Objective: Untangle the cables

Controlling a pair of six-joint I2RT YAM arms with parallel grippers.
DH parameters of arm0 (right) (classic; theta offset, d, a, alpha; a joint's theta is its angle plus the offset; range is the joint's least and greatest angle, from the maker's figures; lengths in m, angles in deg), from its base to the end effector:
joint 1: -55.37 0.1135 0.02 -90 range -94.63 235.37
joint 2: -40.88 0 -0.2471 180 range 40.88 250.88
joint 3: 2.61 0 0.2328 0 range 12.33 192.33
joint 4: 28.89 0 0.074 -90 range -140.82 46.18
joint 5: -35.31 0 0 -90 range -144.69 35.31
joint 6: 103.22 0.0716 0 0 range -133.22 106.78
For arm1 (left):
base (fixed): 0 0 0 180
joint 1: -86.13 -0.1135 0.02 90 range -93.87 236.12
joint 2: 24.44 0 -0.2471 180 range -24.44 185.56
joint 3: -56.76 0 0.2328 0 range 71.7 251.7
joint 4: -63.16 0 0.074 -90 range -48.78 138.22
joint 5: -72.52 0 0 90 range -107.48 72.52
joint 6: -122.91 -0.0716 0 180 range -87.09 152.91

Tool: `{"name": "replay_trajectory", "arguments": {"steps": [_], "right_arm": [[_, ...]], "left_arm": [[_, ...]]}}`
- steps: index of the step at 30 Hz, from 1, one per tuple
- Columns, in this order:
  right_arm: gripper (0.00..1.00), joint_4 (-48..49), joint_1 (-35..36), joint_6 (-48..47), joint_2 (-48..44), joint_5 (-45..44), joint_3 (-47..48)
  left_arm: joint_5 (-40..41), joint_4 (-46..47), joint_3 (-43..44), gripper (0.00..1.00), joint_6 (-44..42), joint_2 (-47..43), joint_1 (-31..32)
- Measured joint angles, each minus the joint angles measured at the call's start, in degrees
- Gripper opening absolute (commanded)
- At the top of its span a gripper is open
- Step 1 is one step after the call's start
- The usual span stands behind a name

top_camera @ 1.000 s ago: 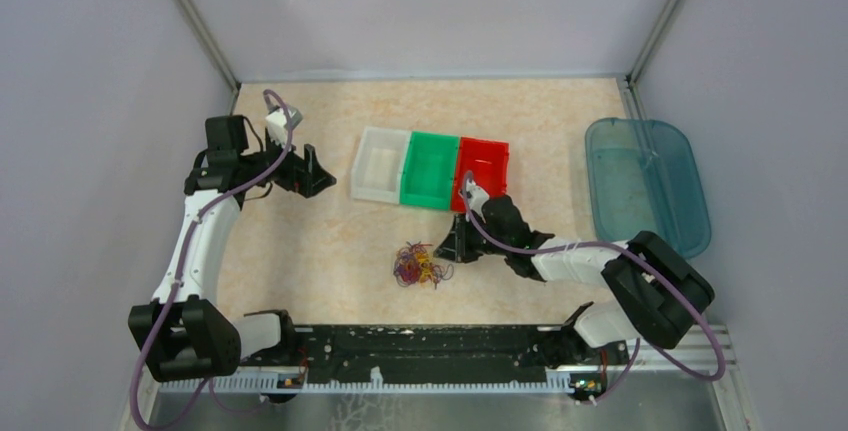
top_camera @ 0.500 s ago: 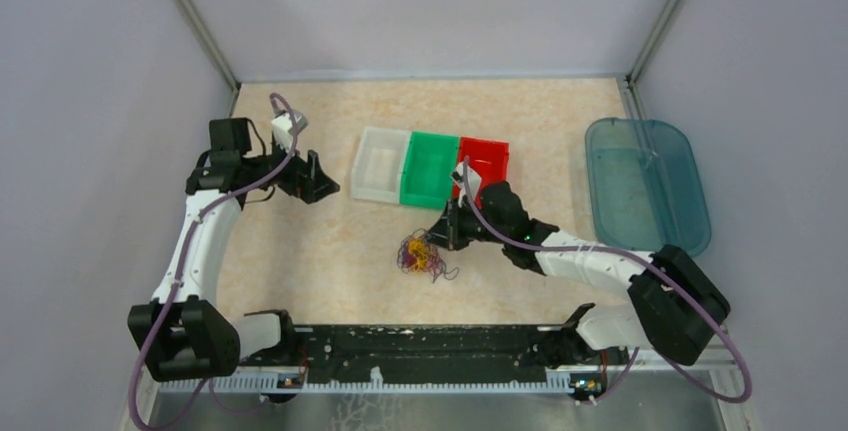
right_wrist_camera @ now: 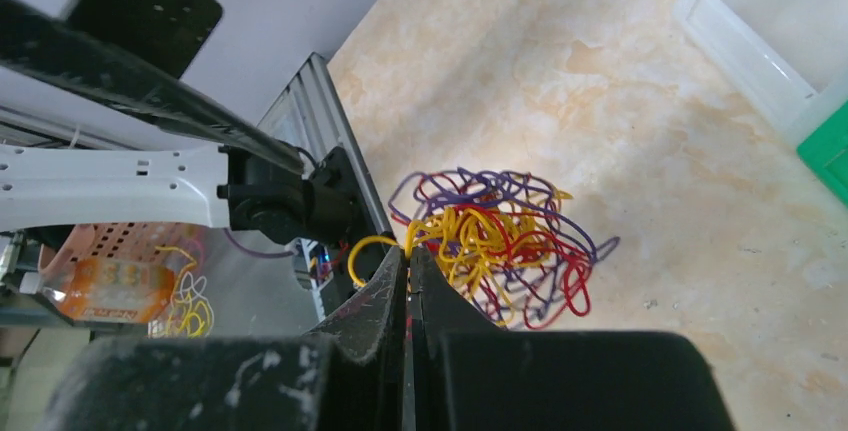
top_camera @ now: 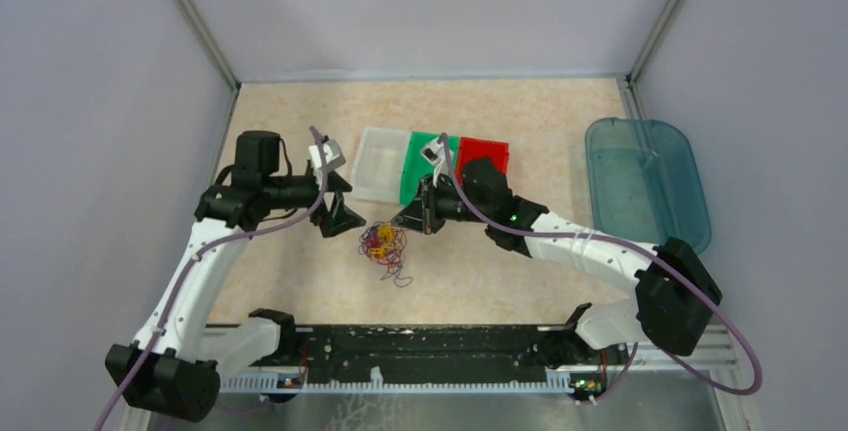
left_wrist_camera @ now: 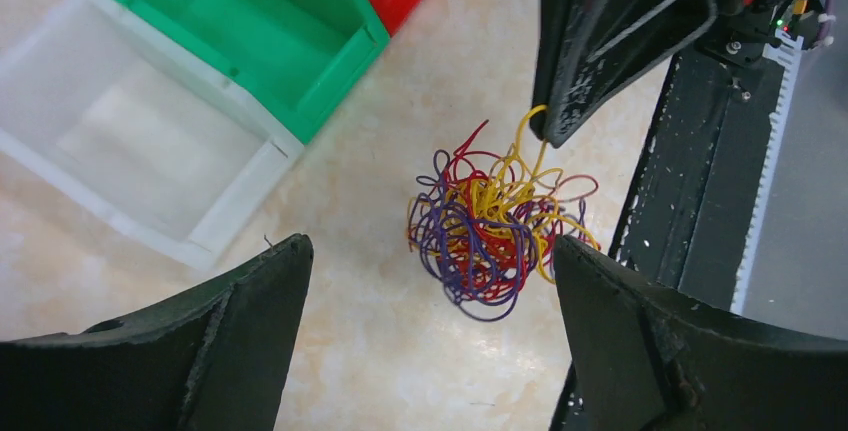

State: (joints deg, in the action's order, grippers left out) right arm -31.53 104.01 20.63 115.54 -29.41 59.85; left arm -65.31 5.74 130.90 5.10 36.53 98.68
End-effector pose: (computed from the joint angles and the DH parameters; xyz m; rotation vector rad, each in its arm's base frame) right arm 0.1860 0.2576 0.2671 -0.6055 1.9578 1.3651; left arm 0.1976 -0.0983 0.2974 1.1083 1.8608 -0.8165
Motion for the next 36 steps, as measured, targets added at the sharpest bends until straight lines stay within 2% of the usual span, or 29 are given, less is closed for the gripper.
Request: {"name": "replay_trajectory", "arguments": {"steps": [6, 14, 21, 26, 33, 36], "right_arm": [[0.0, -1.3, 0.9, -0.3, 1.9, 2.3, 2.8], [0.0, -5.0, 1.9, -2.3, 4.3, 6.1, 9.0], [0.0, -8.4, 1.9, -4.9, 4.9, 11.3, 12.9], [0.0, -10.9, 2.0, -6.8, 5.2, 14.1, 13.7], [0.0, -14.3, 2.4, -9.0, 6.8, 16.5, 15.8], [0.0, -15.8, 2.7, -10.2, 7.1, 17.0, 16.9]], "left_arm": [[-3.2, 3.1, -2.1, 0.86, -3.8, -6.9, 2.4], [-5.8, 6.5, -8.0, 0.61, -3.8, -8.4, 6.2], [-8.7, 6.4, -8.5, 0.53, -4.0, -10.4, 7.4], [-12.1, 3.9, -7.8, 0.42, -4.9, -10.6, 7.9], [-13.8, 2.3, -7.6, 0.43, -5.3, -10.4, 8.0], [-14.2, 2.1, -7.5, 0.36, -5.3, -9.9, 8.1]]}}
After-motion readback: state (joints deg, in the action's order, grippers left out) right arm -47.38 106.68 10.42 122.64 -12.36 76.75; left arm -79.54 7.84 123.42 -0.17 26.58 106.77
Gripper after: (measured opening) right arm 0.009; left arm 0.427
